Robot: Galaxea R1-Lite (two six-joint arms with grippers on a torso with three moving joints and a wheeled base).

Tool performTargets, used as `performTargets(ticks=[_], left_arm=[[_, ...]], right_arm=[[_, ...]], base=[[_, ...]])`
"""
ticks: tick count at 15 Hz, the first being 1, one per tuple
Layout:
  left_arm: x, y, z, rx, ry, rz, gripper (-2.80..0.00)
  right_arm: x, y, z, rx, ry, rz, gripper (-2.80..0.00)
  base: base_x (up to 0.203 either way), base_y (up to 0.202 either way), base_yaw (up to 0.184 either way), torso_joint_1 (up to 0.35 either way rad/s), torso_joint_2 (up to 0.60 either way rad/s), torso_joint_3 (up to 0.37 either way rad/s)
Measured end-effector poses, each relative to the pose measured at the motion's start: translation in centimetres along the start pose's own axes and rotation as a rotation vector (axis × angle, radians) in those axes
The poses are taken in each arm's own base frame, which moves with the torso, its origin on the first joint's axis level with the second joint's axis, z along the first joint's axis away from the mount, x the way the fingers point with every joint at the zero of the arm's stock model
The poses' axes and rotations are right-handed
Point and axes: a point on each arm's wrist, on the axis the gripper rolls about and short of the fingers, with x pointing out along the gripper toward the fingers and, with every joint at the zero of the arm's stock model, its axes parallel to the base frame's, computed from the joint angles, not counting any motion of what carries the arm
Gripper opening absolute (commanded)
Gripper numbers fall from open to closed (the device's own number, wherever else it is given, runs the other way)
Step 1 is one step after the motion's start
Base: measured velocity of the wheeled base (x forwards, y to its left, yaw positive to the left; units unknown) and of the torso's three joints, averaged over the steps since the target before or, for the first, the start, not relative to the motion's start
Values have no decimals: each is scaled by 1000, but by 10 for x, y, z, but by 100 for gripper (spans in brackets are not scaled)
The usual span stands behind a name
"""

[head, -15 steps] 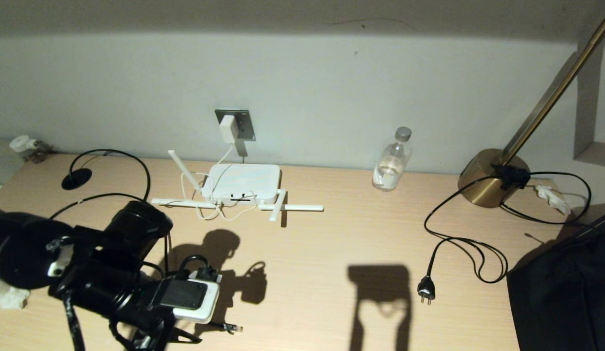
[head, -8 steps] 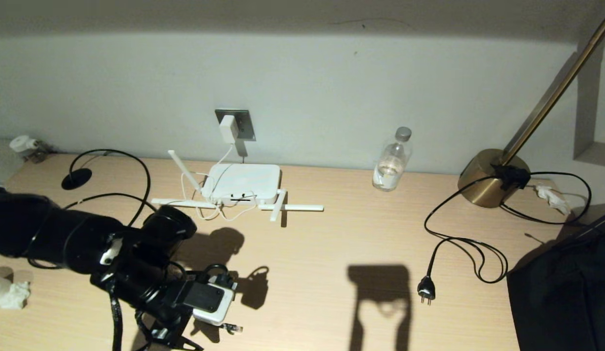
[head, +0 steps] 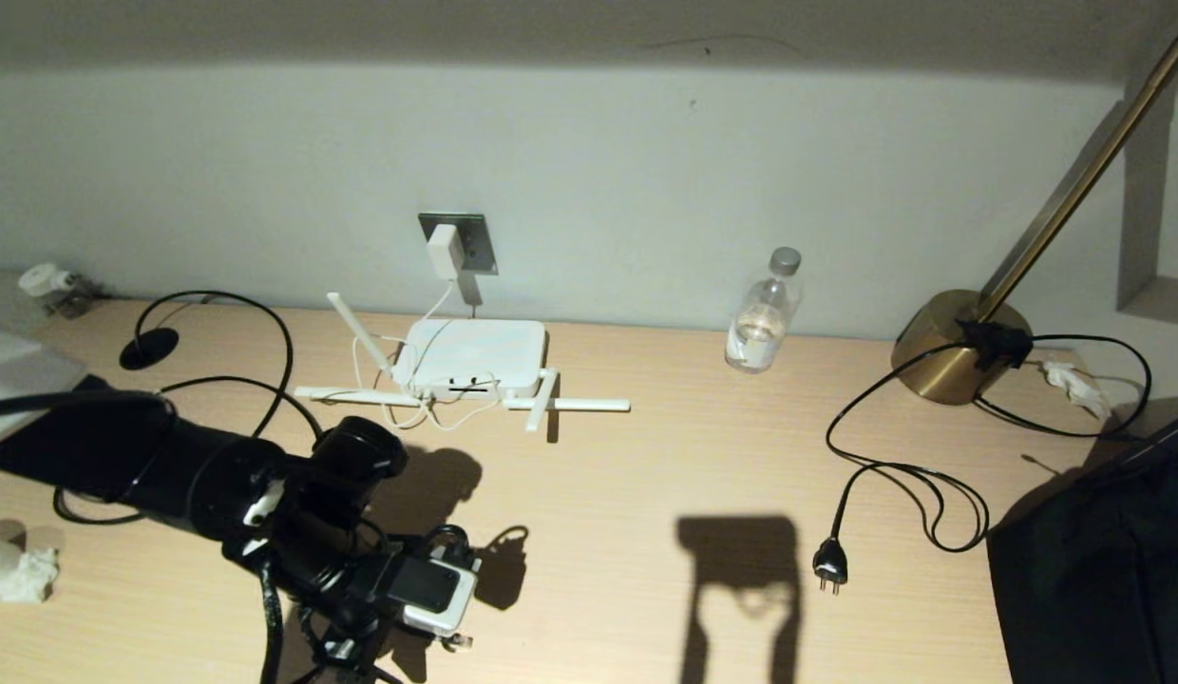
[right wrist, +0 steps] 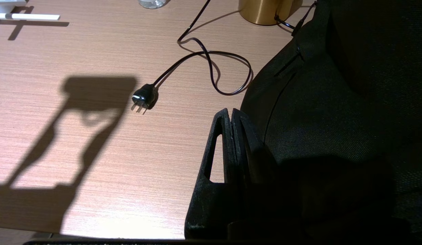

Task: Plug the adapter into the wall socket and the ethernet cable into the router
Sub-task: Pick up cable

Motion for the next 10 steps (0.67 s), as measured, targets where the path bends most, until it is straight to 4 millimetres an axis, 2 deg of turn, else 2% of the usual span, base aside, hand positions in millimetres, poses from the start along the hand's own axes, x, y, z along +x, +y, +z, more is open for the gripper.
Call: performTargets(ticks=[10], left_arm=[[15, 0, -2, -12, 21, -46, 0]], right_arm=[[0, 0, 0, 0, 0, 0, -280]], base=[[0, 0, 0, 0, 0, 0]])
